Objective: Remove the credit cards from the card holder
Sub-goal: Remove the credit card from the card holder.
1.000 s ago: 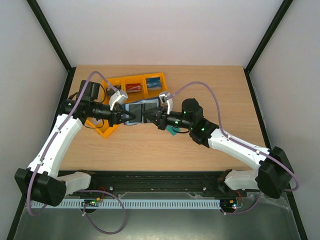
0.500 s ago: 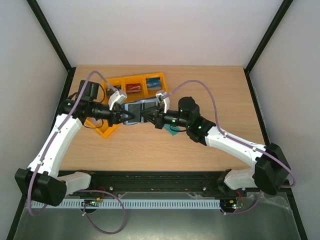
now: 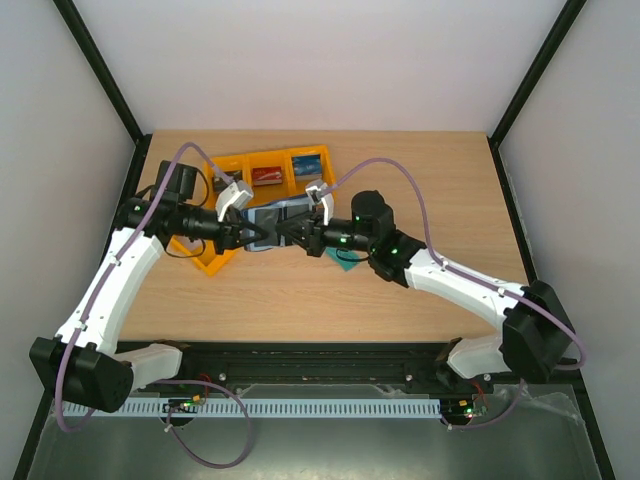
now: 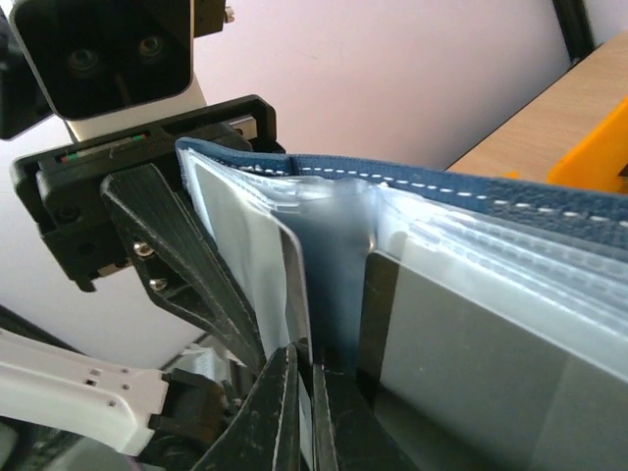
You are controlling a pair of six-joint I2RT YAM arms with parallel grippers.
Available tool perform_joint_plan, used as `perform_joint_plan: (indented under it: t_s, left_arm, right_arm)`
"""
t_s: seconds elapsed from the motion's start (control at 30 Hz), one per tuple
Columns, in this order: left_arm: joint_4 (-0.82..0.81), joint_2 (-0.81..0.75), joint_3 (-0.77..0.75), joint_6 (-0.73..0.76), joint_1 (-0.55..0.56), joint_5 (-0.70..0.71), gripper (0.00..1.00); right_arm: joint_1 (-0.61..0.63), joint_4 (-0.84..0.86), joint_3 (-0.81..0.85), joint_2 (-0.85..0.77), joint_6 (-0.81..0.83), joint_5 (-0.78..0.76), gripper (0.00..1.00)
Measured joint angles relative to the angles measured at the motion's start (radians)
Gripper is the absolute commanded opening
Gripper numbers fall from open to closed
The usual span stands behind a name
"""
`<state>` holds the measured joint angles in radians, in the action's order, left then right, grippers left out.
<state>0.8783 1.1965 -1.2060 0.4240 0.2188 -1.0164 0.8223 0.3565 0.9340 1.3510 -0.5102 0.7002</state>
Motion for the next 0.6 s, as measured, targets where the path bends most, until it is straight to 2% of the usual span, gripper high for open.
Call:
perform_joint_plan:
  t_s: [0.23, 0.33, 0.6]
  left_arm:
    - [0.026, -0.004, 0.0, 0.013, -0.011, -0.004, 0.02]
    - [0.031, -0.006, 0.0, 0.019, -0.009, -0.023, 0.11]
    - [0.032, -0.006, 0.0, 0.031, 0.002, -0.089, 0.23]
  right_arm:
    - [-0.008, 0.031, -0.003, 0.011, -0.024, 0.064, 0.02]
    - [-0.009, 0.065, -0.03, -0.006, -0.03, 0.076, 0.02]
    - [-0.012, 0.076, -0.071, -0.069, -0.029, 0.077, 0.02]
